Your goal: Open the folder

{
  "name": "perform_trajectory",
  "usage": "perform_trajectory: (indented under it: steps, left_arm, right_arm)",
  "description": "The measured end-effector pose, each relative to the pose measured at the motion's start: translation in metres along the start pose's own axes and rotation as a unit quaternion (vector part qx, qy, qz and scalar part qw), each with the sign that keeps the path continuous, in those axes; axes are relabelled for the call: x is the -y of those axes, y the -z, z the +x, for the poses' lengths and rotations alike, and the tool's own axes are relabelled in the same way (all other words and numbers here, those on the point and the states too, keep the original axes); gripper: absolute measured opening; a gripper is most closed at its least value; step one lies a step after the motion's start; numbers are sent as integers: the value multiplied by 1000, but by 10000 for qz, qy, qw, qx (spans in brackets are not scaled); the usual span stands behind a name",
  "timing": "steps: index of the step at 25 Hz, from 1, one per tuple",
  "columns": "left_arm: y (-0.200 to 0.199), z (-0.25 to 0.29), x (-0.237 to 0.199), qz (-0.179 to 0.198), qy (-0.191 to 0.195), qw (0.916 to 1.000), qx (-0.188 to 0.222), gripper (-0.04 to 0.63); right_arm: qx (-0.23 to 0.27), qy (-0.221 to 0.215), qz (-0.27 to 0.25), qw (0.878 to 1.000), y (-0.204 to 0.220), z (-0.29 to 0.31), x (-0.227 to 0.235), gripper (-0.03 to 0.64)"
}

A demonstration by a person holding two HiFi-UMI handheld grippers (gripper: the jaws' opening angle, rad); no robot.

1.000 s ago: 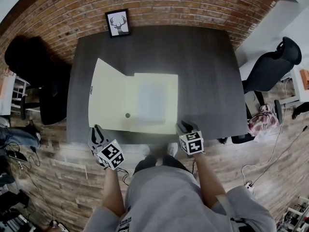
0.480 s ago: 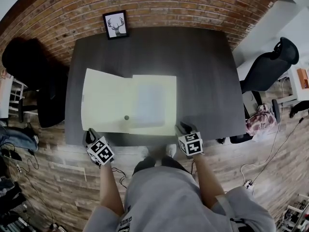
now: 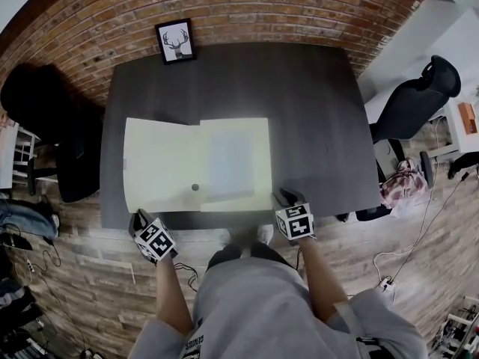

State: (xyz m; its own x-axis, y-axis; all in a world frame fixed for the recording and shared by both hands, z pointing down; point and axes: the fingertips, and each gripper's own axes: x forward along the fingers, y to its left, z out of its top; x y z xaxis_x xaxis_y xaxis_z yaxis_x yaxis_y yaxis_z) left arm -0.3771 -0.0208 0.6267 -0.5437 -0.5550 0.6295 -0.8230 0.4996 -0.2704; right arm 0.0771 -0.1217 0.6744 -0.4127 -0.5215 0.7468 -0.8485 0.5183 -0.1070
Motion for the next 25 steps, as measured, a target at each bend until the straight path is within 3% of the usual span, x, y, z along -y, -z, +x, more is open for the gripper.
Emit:
perform_trajectory:
  steps: [8, 14, 17, 20, 25]
  left_arm:
    - [-6, -10, -7, -196, 73, 9997, 119, 70]
    - [-19, -28, -10, -129, 217, 9989, 394, 114]
    - [-24, -38, -12, -96, 267, 9984, 483, 112]
    - [-29, -51, -15, -65, 212, 9978, 630, 67]
    - [-60, -74, -22, -115, 106, 9926, 1204, 30]
  right_arm:
    - [19, -64, 146, 9999, -1, 1, 2, 112]
    - [-40, -60, 11, 10000, -1, 3, 1, 112]
    - [-45, -67, 6, 10000, -2, 3, 2, 110]
    - [-39, -78, 30, 10000, -2, 4, 2, 109]
    - [222, -19, 57, 9997, -18, -2, -1, 84]
